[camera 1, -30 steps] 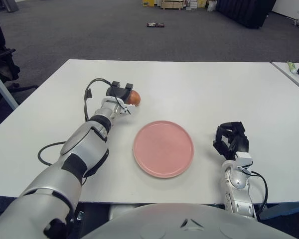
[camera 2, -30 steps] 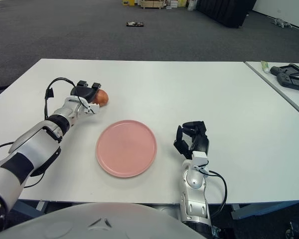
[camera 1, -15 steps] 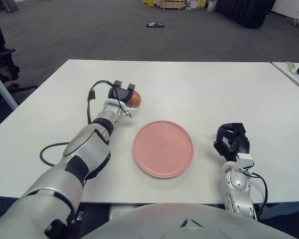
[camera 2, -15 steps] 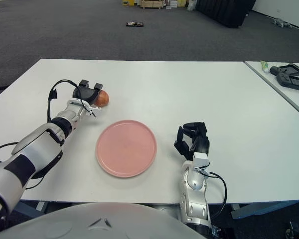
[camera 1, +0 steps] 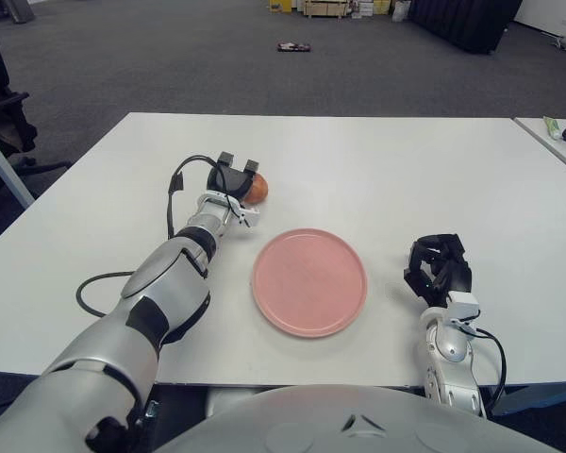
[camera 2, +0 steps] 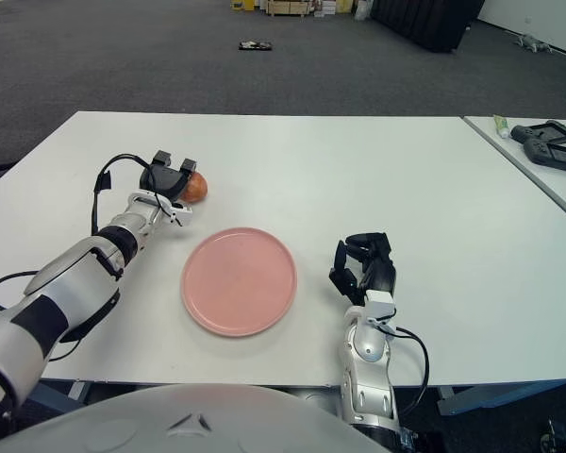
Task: Put the apple into the plate.
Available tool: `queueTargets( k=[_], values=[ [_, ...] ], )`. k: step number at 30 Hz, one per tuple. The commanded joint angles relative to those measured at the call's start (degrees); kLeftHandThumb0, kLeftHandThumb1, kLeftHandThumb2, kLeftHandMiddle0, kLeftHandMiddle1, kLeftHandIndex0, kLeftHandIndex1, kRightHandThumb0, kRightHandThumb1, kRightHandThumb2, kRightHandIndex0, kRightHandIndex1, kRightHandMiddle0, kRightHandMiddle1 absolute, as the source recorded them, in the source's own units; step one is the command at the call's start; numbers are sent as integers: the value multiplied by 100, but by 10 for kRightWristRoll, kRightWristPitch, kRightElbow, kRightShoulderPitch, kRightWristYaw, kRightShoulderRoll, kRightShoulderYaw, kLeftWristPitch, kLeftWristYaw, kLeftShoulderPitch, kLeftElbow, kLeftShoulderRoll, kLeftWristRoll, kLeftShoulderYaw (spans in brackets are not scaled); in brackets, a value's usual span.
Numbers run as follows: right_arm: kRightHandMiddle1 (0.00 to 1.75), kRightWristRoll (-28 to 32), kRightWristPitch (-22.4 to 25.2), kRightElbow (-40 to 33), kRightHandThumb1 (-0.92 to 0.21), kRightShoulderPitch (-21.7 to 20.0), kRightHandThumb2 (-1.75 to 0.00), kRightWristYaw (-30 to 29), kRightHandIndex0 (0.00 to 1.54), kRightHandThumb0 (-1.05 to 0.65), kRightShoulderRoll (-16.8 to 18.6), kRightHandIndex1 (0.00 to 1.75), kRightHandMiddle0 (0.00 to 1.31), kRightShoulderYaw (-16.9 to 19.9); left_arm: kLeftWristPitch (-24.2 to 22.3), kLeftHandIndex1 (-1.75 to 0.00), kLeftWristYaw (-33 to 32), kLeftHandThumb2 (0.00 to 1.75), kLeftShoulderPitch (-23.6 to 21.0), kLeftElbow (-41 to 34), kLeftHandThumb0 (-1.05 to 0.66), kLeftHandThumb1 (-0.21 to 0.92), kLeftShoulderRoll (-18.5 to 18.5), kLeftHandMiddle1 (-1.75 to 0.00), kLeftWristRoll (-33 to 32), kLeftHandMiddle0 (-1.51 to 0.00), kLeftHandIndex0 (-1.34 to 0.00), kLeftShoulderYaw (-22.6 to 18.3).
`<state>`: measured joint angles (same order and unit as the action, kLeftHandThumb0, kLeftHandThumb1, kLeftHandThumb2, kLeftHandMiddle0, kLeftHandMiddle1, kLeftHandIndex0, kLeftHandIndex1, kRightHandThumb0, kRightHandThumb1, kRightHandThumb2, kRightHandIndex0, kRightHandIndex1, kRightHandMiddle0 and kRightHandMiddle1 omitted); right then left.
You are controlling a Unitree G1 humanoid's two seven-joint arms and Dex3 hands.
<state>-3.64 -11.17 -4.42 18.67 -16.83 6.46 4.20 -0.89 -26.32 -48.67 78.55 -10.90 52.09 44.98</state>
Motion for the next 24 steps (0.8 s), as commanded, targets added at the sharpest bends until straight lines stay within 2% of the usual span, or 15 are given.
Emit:
queueTargets(
  k=[1, 9, 11, 12, 14, 15, 19, 24],
  values=[
    [175, 5, -10, -8, -69, -4, -84, -2, 58, -38, 14, 133, 33, 0, 2, -106, 12, 100, 19, 8, -66, 35, 4, -115, -6, -14, 0, -7],
    [175, 8, -9, -11, -69, -2, -85, -1, 59, -38, 15, 133, 33, 0, 9, -118, 37, 106, 22, 7, -62, 28, 11, -128, -47, -14, 0, -48],
    [175, 9, -10, -11, -69, -2, -85, -1, 59, -38, 15, 132, 33, 0, 13, -129, 52, 109, 23, 7, -60, 26, 15, -132, -73, -15, 0, -74],
    [175, 9, -10, -10, -69, -2, -85, -1, 59, -38, 15, 132, 33, 0, 15, -143, 58, 111, 24, 6, -59, 24, 17, -138, -86, -16, 0, -87],
    [175, 8, -13, -9, -69, -2, -85, 0, 59, -38, 14, 132, 33, 0, 19, -161, 75, 115, 26, 5, -56, 23, 24, -148, -122, -20, -2, -123],
    [175, 8, -14, -9, -69, -2, -85, 0, 59, -38, 13, 132, 33, -1, 20, -163, 83, 115, 27, 4, -55, 22, 28, -150, -140, -21, -3, -142],
    [175, 8, -17, -7, -69, -2, -84, 1, 59, -38, 13, 132, 33, -1, 17, -172, 101, 117, 25, 2, -52, 22, 35, -164, -178, -32, -19, -181],
    [175, 7, -18, -6, -70, -2, -83, 2, 59, -38, 12, 132, 32, -1, 1, -174, 132, 113, 17, -2, -56, 27, 45, -172, -231, -42, -39, -238]
  ],
)
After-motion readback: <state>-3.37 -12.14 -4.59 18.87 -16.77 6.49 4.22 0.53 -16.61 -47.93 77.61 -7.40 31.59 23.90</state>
